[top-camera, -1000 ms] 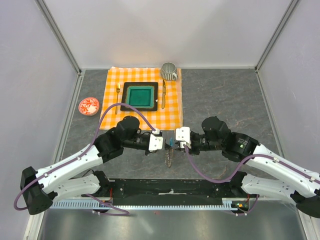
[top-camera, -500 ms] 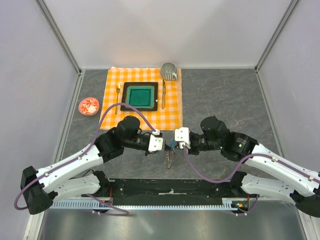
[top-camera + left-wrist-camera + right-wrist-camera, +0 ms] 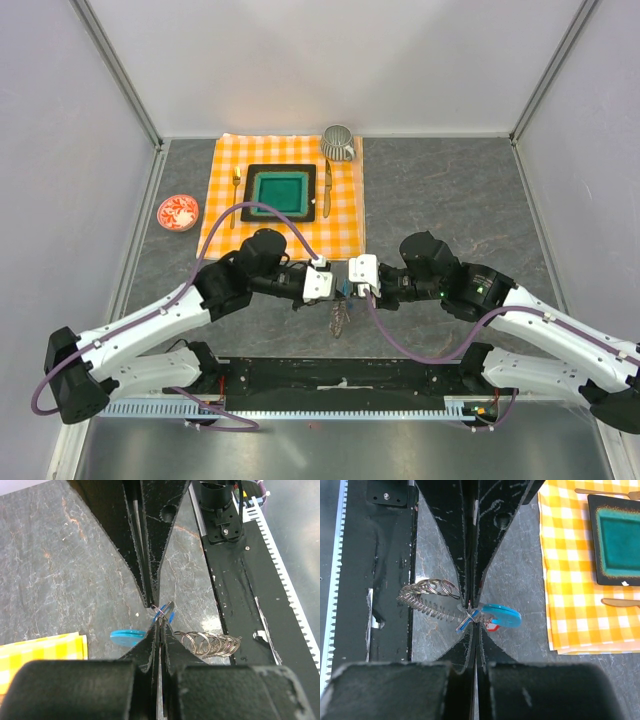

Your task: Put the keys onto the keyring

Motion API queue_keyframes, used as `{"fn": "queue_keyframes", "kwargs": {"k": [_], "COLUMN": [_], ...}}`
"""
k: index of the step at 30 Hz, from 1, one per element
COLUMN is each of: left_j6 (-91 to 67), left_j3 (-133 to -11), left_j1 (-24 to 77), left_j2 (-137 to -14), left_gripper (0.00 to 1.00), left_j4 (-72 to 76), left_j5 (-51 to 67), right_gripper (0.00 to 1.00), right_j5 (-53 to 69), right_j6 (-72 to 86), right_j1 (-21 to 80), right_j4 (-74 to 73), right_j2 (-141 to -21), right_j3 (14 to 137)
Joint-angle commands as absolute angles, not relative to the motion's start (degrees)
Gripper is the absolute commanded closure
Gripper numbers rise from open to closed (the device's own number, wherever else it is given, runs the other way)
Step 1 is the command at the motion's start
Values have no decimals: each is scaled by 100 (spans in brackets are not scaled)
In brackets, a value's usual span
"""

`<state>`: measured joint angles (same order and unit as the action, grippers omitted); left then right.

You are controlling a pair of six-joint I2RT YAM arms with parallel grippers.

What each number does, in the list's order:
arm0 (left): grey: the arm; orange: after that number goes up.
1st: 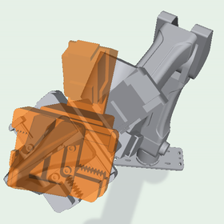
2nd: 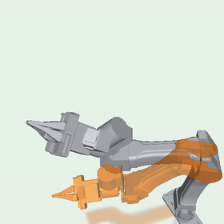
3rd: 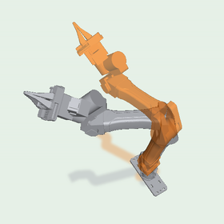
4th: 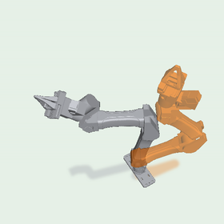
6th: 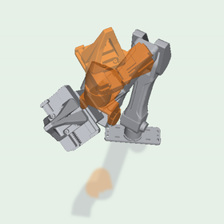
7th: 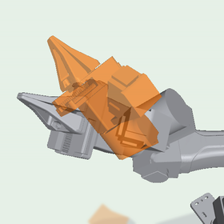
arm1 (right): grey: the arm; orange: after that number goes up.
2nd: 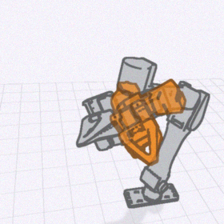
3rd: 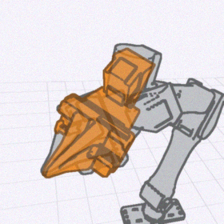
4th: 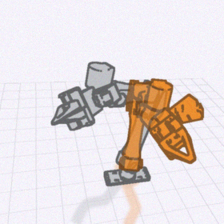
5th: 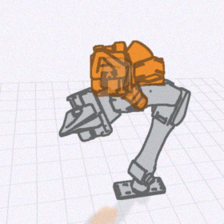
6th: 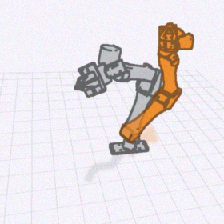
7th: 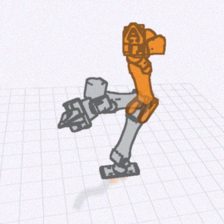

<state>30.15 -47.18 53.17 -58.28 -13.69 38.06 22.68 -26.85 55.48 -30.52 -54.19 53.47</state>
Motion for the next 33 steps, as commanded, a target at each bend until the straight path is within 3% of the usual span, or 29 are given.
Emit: {"fn": "queue_keyframes", "kwargs": {"k": [1,11,24,33], "left_j6": [2813,1811,1845,2056], "left_j3": [-5001,-4361,-3701,-3551], "left_j1": [5361,5353,5353,5353], "left_j2": [-5845,-5345,-4913,-4781], "left_gripper": [98,98,98,98], "left_j4": [-1292,-98,817,1001], "left_j5": [3323,2347,3067,2900], "right_gripper": [100,100,100,100], "right_j5": [2391,2206,1636,1608], "right_j6": [-2725,-2733,-2523,-2452], "right_j1": [5537,5546,5546,5546], "right_j4": [-2839,-2830,-2540,-2531], "right_j2": [-5388,-5440,-5221,-5150], "right_j3": [5608,5467,5291,5168]}}
